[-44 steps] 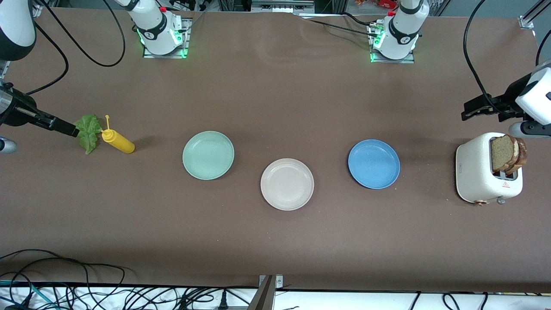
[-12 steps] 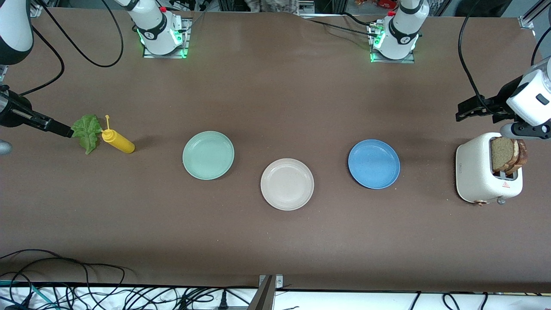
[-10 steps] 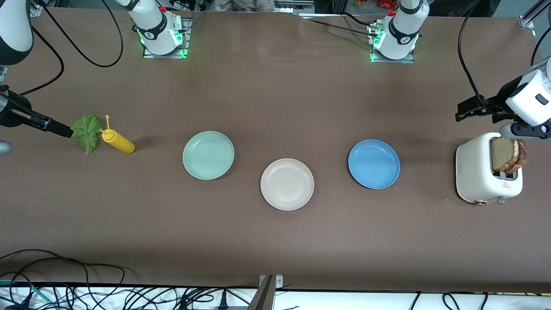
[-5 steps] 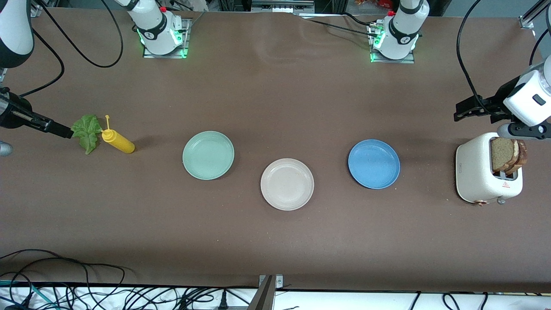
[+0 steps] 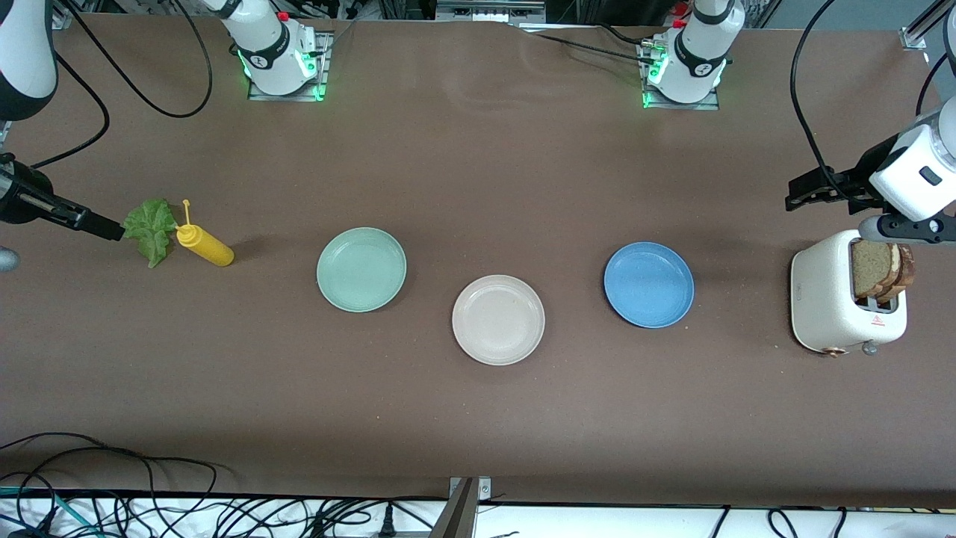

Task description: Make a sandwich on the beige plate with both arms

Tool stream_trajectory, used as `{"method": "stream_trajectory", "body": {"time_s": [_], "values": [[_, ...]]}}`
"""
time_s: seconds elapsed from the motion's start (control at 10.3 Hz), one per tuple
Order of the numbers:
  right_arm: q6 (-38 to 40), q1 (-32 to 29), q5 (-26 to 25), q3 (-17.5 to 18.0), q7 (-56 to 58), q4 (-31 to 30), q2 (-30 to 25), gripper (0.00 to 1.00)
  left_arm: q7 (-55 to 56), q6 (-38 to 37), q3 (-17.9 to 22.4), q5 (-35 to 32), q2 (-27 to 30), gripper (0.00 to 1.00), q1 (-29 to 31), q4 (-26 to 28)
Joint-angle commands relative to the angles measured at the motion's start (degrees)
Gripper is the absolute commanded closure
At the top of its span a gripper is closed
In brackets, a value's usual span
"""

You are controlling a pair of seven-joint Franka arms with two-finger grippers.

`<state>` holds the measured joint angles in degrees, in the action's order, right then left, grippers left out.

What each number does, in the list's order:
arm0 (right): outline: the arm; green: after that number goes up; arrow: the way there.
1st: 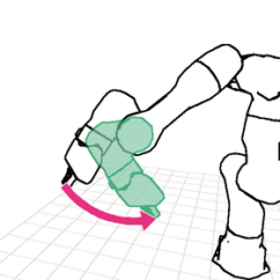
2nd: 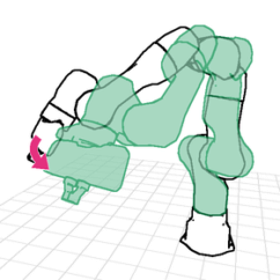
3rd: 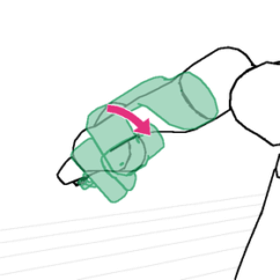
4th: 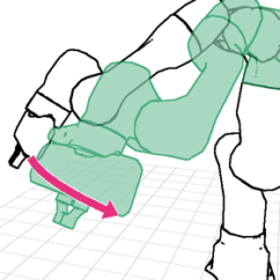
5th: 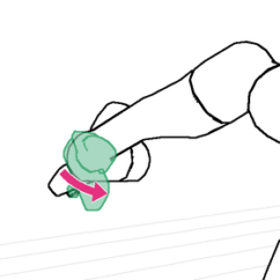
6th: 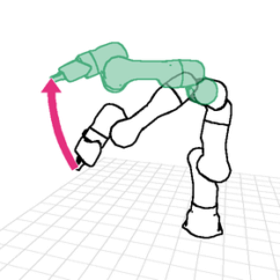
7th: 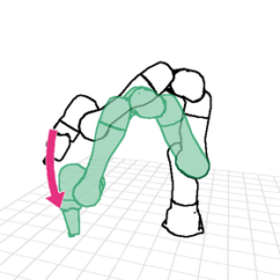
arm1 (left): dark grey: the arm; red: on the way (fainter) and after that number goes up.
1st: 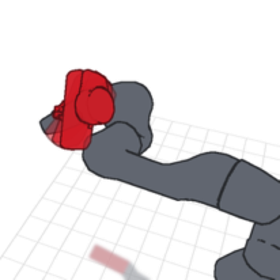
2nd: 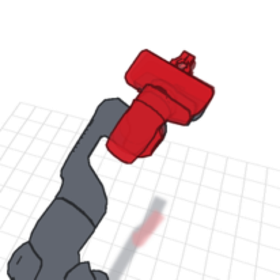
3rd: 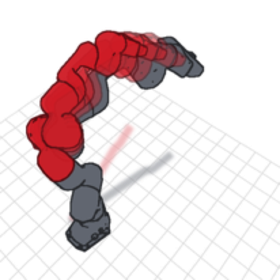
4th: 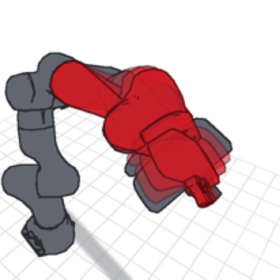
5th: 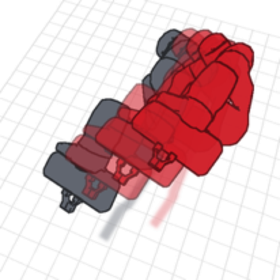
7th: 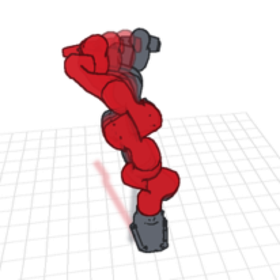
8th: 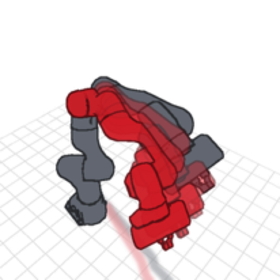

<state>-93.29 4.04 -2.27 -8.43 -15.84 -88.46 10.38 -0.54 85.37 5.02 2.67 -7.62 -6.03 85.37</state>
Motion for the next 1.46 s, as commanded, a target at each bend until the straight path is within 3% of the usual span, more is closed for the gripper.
{"method": "stream_trajectory", "body": {"time_s": [0.0, 0.78, 1.07, 1.36], "values": [[0.39, 0.01, -0.98, 0.08, -0.77, -0.13, 0.08, 0.00, -0.26, 0.76, -0.19, -0.65, 1.12, 0.00, -0.13, 1.12], [0.48, 0.01, -1.07, -0.10, -0.51, -0.04, 0.26, 0.00, -0.08, 1.11, -0.19, -0.65, 1.12, 0.00, -0.13, 1.29], [1.26, -0.08, -2.21, -6.05, 2.55, -0.48, 0.43, 0.00, -0.08, 1.11, -0.19, -0.65, 1.03, 0.00, 0.05, 1.47], [0.57, -0.34, -2.04, -12.21, 7.21, -1.27, 4.38, 0.00, -1.30, 6.10, -0.01, -1.26, 0.94, 0.00, 2.84, 4.62]]}}
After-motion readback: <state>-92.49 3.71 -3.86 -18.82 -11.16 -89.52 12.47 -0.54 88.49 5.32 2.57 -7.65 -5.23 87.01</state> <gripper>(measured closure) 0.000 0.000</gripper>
